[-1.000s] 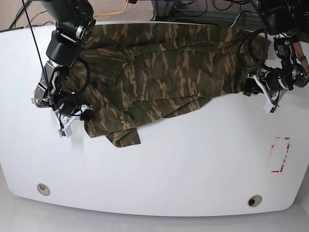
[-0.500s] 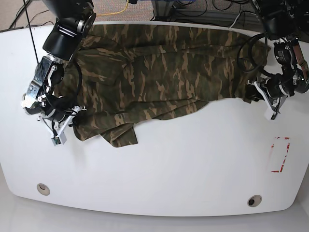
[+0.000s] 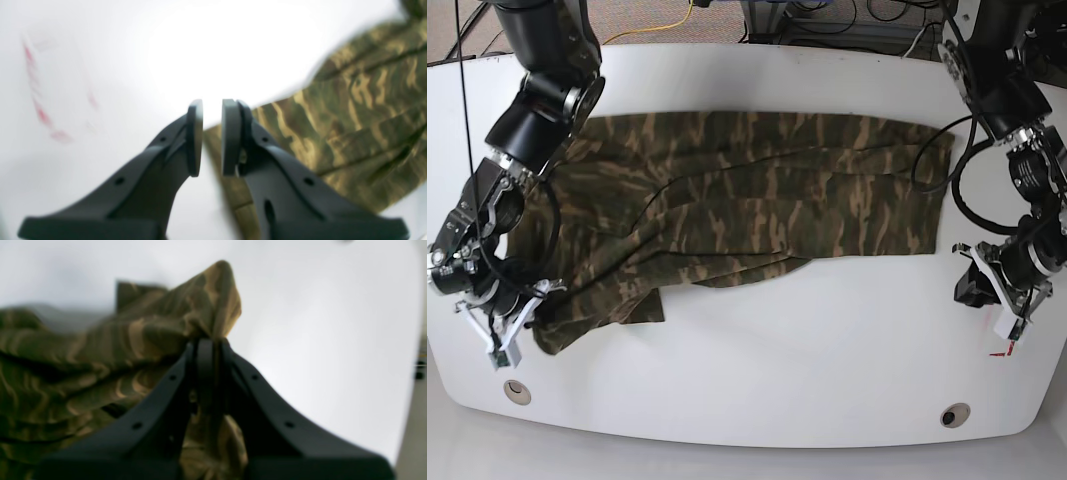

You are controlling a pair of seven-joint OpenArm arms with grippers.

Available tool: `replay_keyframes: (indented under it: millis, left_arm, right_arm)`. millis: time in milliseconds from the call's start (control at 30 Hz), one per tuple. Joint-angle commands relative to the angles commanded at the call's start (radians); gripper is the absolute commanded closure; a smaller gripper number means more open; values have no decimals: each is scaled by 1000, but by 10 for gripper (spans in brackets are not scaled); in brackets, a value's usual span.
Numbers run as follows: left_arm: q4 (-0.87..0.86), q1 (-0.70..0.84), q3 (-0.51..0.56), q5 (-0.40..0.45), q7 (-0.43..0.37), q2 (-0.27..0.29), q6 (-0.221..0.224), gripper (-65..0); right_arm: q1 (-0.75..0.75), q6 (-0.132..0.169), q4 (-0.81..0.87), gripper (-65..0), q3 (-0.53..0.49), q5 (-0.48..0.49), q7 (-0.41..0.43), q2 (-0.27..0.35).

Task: Layout the t-shirt on the table in an organized manner, then fold the t-shirt properly
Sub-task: 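Lift the camouflage shirt with both grippers and drag it across the table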

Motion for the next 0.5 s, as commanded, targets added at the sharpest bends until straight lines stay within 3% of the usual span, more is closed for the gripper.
replay_keyframes:
  millis: [167,333,500]
  left_arm:
    - [37,-123,0,2,0,2,0,-75]
    - [37,-127,2,2,0,-3,0,-94]
    - [38,-14,2,0,0,3,0,-242]
  right_arm:
    - [160,0,-2,-14,-66,0,-61,55]
    - [190,0,-2,-14,-115,0,-61,77]
    - [135,0,3,-14,-115,0,-61,69]
